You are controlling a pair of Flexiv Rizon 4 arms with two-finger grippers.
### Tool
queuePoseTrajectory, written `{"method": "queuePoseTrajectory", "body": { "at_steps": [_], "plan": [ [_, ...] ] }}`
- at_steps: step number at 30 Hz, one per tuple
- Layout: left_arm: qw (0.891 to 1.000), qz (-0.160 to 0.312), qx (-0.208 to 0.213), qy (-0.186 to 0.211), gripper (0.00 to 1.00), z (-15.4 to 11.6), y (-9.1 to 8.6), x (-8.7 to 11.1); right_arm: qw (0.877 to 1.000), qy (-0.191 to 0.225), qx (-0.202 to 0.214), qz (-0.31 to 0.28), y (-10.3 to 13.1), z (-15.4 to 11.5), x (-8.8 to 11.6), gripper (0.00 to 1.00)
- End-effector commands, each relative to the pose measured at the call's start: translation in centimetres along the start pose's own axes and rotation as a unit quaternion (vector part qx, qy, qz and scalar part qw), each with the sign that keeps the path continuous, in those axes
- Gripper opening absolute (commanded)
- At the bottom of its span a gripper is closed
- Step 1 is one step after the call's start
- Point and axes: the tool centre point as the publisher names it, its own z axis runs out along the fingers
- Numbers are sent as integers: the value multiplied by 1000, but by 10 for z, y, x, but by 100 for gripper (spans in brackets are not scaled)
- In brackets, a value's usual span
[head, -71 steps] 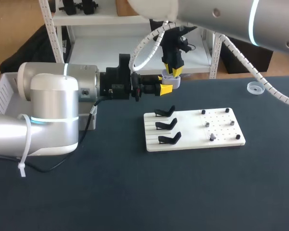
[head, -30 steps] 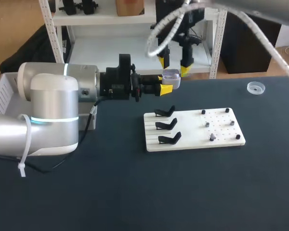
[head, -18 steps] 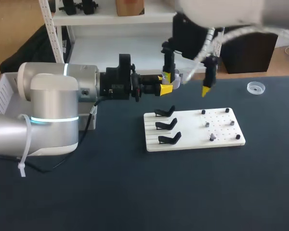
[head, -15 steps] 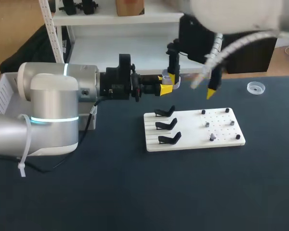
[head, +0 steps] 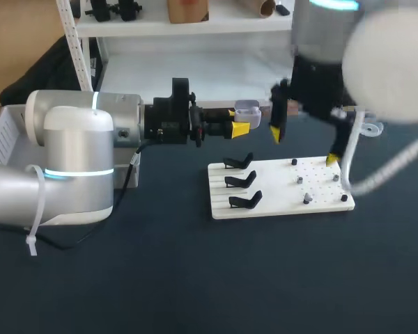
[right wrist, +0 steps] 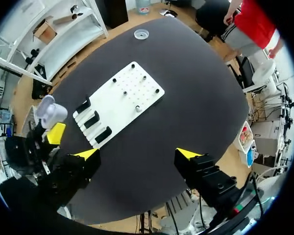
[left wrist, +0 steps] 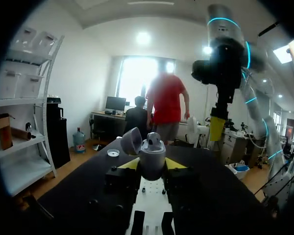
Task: Pick up each earbud case from the left stands, insert the matching earbuds, close the lid, and place the case in the box.
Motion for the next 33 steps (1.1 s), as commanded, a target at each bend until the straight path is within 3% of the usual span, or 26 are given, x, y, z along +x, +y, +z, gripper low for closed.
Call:
{"method": "queuePoseTrajectory", "body": {
  "at_steps": [1, 5, 13, 21, 33],
  "plan": [
    [1000, 0, 0, -1, 0, 0, 0, 0, 985, -52, -166, -19, -15, 27, 11, 100],
    [1000, 0, 0, -1, 0, 0, 0, 0, 979, -40, -196, -39, -23, 51, 9, 100],
    [1000, 0, 0, -1, 0, 0, 0, 0, 975, -14, -199, -101, -23, 96, 12, 100],
    [1000, 0, 0, -1, 0, 0, 0, 0, 975, -18, -179, -134, -12, 135, 9, 100],
    [1000, 0, 0, -1, 0, 0, 0, 0, 980, -52, -130, -142, -4, 169, -18, 100]
  ]
}}
